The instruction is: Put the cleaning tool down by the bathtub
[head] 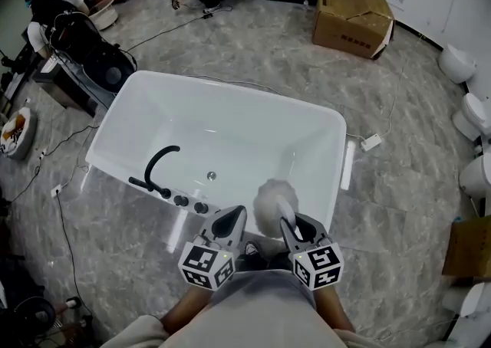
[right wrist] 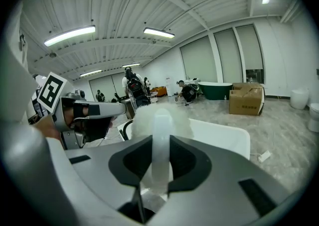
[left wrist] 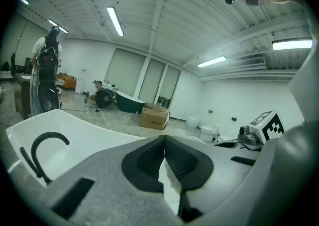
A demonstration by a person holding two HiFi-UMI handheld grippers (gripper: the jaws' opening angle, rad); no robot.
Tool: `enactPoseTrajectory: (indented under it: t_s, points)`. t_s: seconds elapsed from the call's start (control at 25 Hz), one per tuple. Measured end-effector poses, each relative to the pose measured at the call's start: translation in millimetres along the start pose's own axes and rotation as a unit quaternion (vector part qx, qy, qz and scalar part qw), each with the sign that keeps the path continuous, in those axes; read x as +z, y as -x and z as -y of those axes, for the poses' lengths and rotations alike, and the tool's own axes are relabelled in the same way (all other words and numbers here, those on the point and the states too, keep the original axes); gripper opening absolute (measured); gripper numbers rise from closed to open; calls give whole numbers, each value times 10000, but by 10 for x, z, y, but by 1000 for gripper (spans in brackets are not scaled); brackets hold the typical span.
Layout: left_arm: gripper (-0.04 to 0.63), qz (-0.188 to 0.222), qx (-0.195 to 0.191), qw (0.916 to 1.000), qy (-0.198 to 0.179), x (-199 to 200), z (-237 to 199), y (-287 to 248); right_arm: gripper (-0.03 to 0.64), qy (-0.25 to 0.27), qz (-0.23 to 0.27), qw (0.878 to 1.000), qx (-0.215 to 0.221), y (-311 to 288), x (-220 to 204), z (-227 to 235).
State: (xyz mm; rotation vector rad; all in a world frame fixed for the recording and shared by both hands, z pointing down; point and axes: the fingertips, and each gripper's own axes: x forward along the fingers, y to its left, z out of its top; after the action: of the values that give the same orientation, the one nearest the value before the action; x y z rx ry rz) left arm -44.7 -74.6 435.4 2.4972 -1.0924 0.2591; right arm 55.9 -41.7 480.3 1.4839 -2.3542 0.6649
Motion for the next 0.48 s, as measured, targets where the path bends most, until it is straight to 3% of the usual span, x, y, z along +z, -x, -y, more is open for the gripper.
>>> enactPoseTrajectory:
  t_s: [0.48]
  points:
    - [6, -73, 82, 9999, 71, -20, 22, -113, 77, 14, -328, 9994, 140, -148, -171, 142]
